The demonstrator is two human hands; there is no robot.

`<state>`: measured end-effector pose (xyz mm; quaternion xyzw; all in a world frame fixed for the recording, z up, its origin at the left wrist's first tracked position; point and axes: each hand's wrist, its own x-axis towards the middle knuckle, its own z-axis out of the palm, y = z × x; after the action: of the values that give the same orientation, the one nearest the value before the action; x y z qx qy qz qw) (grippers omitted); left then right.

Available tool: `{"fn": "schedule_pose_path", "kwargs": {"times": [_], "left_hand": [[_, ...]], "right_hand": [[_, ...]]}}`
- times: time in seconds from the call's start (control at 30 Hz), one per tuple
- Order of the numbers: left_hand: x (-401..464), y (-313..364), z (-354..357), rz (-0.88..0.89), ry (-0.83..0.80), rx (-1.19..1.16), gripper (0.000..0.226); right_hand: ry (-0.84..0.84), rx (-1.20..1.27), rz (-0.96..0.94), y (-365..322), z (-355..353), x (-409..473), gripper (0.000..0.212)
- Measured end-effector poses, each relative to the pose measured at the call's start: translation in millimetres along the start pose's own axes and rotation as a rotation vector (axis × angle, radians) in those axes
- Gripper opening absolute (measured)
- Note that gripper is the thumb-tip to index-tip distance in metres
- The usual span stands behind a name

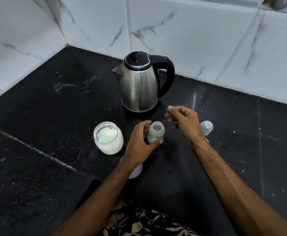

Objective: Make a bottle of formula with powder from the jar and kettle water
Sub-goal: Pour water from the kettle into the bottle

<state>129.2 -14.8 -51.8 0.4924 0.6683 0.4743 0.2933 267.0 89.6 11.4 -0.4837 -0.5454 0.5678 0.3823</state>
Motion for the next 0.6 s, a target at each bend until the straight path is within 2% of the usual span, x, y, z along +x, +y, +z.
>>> {"fn": "schedule_pose_path", "kwargs": {"times": [0.2,0.33,0.6], "left_hand": [[9,2,7,-0.025,-0.032,0.040,0.075],[12,3,5,0.001,-0.041,0.051,0.059],[14,6,0,0.011,-0.015,0.042,0.050]], "right_hand": [[-0.020,0.002,-0.050,-11,3,37,0.013],[0.001,0.003,-0.114,-24,7,63,0.010],[0.172,0.039,-0.294,-49,17,108,0.010]]}}
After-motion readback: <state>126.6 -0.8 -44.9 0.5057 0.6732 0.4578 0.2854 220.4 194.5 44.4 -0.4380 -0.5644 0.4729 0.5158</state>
